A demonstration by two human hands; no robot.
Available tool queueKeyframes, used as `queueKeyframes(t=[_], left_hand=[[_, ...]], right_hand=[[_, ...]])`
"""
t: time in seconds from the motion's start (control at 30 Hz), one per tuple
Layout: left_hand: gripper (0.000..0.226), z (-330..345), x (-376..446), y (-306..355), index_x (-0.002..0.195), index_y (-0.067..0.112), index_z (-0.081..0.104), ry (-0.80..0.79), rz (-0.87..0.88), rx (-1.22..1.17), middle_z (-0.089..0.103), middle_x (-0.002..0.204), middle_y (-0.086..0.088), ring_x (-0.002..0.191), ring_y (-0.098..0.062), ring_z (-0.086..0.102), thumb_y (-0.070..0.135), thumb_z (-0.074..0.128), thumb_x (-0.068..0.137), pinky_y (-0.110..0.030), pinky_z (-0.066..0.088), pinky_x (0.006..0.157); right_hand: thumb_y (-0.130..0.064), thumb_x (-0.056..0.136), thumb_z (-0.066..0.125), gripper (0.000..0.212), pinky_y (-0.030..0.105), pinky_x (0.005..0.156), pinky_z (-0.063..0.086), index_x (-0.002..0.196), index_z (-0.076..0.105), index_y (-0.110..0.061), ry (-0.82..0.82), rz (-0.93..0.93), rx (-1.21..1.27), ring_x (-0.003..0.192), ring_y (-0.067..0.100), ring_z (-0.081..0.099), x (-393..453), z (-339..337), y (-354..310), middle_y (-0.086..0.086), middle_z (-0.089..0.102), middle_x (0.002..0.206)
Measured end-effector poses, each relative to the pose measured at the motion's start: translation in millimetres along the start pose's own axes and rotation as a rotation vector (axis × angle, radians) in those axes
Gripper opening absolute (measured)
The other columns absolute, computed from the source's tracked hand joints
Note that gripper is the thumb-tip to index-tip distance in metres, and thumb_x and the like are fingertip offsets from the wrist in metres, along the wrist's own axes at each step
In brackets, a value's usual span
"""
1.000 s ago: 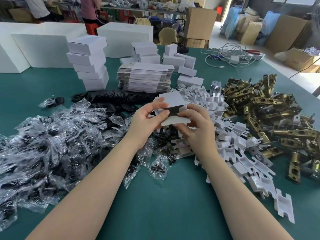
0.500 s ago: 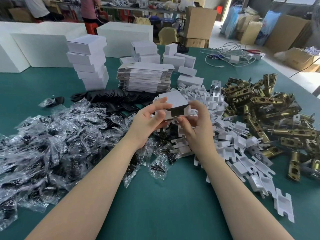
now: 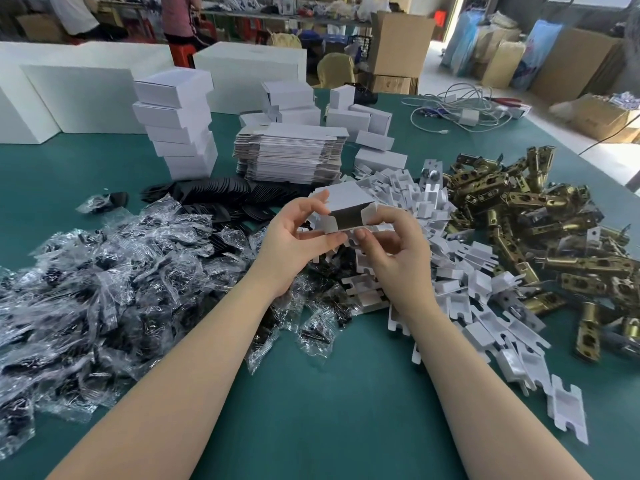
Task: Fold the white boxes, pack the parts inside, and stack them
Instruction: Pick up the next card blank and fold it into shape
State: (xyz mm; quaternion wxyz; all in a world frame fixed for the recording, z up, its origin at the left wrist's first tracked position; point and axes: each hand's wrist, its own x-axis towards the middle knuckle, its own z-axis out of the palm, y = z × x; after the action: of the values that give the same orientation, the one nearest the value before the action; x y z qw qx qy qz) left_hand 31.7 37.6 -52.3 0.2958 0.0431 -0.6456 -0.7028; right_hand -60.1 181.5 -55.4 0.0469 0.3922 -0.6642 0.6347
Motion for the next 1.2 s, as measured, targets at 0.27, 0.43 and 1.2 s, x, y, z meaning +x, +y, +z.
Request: queueKeyframes(t=[0.27, 0.43, 1.2], left_hand=[[0.027, -1, -1, 0, 0.093, 0.022, 0.073, 0.011, -0.001, -0.066, 0.057, 0.134, 0.014, 0.127, -0.003, 0.054, 0.015, 0.08, 0.067, -0.023, 0.056, 0.076], [0.012, 6, -2, 1, 0.087, 0.029, 0.078, 0.015, -0.01, 0.075, 0.055, 0.132, 0.018, 0.136, -0.006, 0.046, 0.023, 0.074, 0.078, -0.017, 0.052, 0.082], [0.023, 5, 0, -5, 0.1, 0.035, 0.075, -0.031, -0.045, 0.142, 0.04, 0.147, 0.013, 0.14, 0.001, 0.034, 0.047, 0.064, 0.084, -0.036, 0.06, 0.083]], right_hand=[[-0.022, 0.094, 0.065, 0.014, 0.035, 0.078, 0.058, 0.097, 0.061, -0.036, 0.012, 0.015, -0.069, 0.091, 0.025, 0.067, 1, 2, -1, 0.003, 0.057, 0.111], [-0.025, 0.096, 0.062, 0.019, 0.019, 0.061, 0.048, 0.088, 0.057, -0.041, 0.056, 0.061, -0.07, 0.079, 0.016, 0.068, 0, 2, -1, 0.003, 0.061, 0.114], [-0.028, 0.096, 0.062, 0.013, 0.025, 0.044, 0.052, 0.083, 0.06, -0.031, 0.07, 0.183, -0.044, 0.056, 0.028, 0.059, -1, 0, -4, -0.023, 0.066, 0.1]])
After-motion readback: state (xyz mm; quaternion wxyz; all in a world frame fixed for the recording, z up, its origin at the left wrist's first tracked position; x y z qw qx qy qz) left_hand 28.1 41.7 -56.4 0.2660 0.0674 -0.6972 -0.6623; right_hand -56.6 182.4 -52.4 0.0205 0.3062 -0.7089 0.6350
